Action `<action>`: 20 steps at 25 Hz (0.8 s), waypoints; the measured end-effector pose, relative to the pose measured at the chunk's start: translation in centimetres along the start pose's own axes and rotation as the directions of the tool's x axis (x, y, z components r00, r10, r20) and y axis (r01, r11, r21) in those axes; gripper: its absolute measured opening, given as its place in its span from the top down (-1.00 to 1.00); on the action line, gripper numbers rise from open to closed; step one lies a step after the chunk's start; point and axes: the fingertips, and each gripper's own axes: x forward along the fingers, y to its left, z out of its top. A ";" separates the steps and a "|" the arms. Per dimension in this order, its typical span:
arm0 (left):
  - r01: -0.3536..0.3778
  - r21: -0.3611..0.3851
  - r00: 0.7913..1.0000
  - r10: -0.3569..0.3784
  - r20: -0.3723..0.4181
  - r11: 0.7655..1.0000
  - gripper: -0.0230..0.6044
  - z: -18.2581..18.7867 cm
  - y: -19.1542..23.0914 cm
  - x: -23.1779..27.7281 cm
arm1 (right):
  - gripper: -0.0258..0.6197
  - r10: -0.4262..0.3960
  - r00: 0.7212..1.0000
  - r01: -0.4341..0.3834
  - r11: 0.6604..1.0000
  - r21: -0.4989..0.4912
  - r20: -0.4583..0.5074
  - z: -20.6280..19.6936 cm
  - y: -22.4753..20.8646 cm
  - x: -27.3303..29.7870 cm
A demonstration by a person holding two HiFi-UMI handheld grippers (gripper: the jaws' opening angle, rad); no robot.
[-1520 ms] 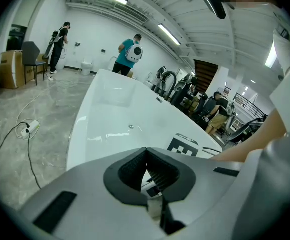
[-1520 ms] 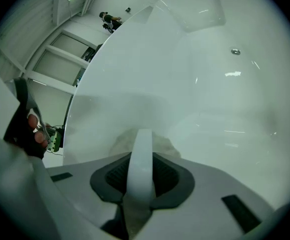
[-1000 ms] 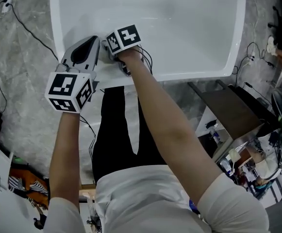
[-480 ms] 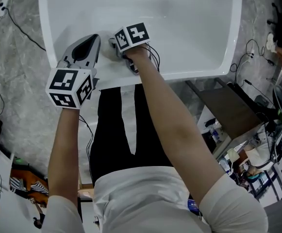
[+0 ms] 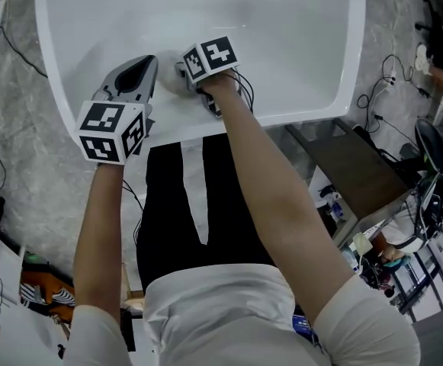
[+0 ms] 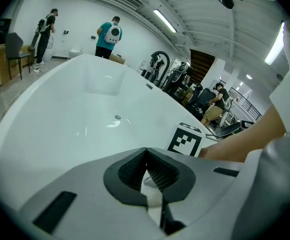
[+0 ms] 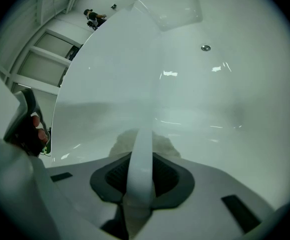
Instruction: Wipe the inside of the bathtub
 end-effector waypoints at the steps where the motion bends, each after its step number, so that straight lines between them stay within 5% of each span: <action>1: 0.003 0.001 1.000 -0.003 -0.003 1.000 0.91 0.1 -0.2 0.3 | 0.63 -0.002 1.000 0.002 1.000 0.003 -0.001 0.0 -0.4 -0.2; 20: 0.049 0.032 0.994 -0.046 -0.097 0.998 0.91 -0.5 -5.1 8.7 | 0.63 -0.045 0.999 0.045 0.998 0.033 -0.005 -2.0 -9.9 -5.7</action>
